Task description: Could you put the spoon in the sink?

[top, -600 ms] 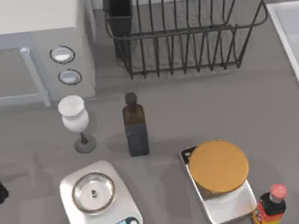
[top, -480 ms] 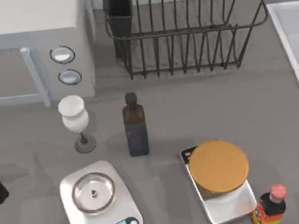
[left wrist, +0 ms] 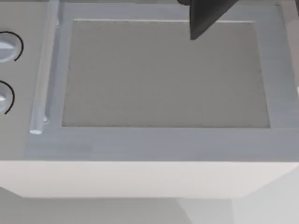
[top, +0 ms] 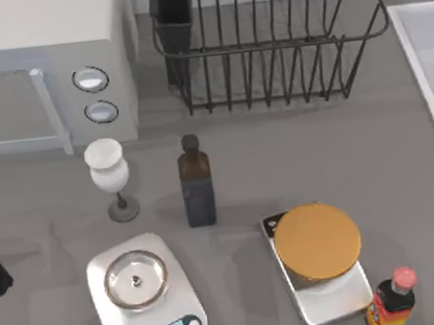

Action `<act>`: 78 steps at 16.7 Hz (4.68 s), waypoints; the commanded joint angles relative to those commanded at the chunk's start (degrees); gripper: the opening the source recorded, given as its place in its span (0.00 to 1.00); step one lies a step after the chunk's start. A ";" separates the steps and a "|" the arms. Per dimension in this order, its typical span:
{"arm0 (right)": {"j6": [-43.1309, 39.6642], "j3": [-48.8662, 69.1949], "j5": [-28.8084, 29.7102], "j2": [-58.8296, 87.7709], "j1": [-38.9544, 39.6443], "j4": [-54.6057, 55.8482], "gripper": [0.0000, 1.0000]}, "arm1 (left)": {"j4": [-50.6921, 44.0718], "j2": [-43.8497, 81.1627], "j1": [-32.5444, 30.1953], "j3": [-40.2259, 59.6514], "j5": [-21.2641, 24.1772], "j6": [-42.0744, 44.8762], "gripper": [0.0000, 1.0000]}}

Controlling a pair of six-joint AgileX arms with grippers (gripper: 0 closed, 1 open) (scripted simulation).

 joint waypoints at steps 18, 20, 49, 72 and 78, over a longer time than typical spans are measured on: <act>-34.91 34.47 -0.09 56.91 -21.42 -42.49 1.00 | 0.00 0.00 0.00 0.00 0.00 0.00 1.00; -34.83 34.28 -0.09 56.70 -21.16 -42.33 1.00 | 0.00 0.00 0.00 0.00 0.00 0.00 1.00; -34.36 19.85 -0.11 69.74 -21.08 -15.04 0.10 | 0.00 0.00 0.00 0.00 0.00 0.00 1.00; -33.89 38.44 -0.98 55.87 -21.37 -46.81 0.00 | 0.00 0.00 0.00 0.00 0.00 0.00 1.00; -33.68 39.01 -1.00 56.52 -21.23 -47.10 0.00 | 0.00 0.00 0.00 0.00 0.00 0.00 1.00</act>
